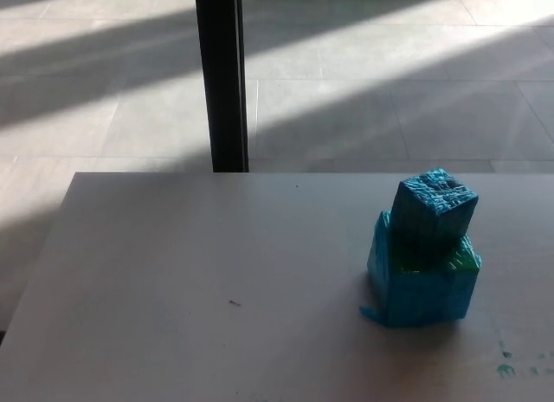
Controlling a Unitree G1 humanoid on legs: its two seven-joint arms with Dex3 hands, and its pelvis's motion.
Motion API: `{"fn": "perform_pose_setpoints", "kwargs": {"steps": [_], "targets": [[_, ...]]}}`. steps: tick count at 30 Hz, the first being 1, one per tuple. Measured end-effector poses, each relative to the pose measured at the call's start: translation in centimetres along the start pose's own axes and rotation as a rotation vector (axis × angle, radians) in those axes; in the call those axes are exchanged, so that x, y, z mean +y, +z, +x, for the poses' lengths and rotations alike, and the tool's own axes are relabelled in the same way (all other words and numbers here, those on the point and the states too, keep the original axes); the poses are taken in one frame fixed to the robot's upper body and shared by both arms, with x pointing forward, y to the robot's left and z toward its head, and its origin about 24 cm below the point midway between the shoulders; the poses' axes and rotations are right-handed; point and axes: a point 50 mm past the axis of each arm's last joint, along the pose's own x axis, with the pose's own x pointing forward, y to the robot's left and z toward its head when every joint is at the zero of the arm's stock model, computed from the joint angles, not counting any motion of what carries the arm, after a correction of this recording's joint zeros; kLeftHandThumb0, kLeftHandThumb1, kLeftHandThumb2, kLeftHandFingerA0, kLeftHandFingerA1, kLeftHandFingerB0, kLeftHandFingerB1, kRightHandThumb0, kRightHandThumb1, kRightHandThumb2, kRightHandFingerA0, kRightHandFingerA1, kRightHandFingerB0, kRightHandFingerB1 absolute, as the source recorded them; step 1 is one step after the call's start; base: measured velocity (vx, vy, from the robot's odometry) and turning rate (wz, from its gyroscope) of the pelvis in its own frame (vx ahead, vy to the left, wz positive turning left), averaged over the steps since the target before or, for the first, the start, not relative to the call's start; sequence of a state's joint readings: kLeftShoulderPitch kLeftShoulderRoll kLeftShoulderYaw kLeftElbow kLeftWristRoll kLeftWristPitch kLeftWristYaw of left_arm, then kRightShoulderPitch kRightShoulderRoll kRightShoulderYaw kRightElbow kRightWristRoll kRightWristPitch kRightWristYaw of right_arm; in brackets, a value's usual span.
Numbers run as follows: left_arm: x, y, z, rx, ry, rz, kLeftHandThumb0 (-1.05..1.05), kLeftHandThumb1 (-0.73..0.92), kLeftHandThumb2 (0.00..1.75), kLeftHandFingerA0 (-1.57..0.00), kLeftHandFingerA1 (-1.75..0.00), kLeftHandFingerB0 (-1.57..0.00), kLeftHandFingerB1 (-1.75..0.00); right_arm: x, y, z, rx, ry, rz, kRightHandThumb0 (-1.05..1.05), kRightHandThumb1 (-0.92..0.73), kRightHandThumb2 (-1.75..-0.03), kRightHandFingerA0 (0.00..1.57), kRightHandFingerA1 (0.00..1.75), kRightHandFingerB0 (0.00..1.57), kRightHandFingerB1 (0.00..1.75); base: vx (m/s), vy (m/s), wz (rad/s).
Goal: The robot uses its right hand to pick up the small cube kept on the middle on the desk and place it on the bigger cube kept next to it
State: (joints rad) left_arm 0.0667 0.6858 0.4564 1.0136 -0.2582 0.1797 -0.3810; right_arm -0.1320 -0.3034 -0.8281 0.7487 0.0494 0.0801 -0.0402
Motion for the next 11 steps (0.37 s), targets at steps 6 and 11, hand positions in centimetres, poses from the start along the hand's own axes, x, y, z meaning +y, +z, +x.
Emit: {"fn": "perform_pose_setpoints", "kwargs": {"steps": [6, 11], "targets": [[-0.4, -0.1, 0.1, -0.006, -0.008, -0.001, -0.93, 0.92, 0.74, -0.23, -0.46, -0.36, -0.38, 0.8, -0.8, -0.2, 0.036, 0.08, 0.045, -0.58, -0.92, -0.67, 0.0, 0.89, 0.05, 0.37, 0.0, 0.0, 0.0], [-0.5, 0.1, 0.2, -0.013, -0.012, -0.005, -0.92, 0.78, 1.22, -0.31, -0.59, -0.23, -0.47, 1.6, -0.9, -0.5, 0.047, 0.119, 0.047, -0.6, -0.82, -0.93, 0.03, 0.67, 0.04, 0.35, 0.0, 0.0, 0.0]]}}
